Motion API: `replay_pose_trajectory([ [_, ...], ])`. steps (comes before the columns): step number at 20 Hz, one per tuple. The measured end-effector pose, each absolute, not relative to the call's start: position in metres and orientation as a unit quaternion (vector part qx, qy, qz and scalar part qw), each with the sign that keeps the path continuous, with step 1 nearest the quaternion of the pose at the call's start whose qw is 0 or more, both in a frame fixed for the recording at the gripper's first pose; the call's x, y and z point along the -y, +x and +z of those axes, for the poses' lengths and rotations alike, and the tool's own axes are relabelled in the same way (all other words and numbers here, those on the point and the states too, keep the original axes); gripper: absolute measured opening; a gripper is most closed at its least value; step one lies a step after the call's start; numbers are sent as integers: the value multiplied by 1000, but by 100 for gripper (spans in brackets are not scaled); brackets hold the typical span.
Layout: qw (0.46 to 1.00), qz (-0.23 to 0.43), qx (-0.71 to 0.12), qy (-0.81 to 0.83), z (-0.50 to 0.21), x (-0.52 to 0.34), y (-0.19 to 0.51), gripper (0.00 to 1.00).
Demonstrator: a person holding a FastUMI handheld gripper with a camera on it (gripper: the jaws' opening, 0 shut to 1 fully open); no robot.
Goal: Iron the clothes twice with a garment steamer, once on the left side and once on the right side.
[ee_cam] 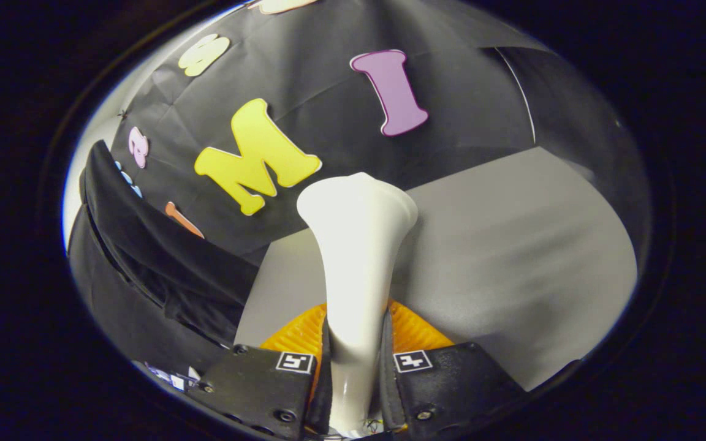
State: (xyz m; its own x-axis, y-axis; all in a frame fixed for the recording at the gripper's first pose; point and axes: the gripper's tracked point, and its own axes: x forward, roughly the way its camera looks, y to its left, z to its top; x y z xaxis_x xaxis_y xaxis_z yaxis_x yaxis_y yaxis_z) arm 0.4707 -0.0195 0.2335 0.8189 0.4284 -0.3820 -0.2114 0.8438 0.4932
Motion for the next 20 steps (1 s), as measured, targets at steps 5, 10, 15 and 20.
replay_pose_trajectory([
  [5, 945, 180, -187, 196, 271, -7, 428, 34],
  [10, 966, 179, -101, 159, 328, -48, 368, 34],
  [15, 982, 154, -25, 107, 376, -87, 311, 34],
  [20, 991, 120, 38, 52, 417, -133, 274, 34],
])
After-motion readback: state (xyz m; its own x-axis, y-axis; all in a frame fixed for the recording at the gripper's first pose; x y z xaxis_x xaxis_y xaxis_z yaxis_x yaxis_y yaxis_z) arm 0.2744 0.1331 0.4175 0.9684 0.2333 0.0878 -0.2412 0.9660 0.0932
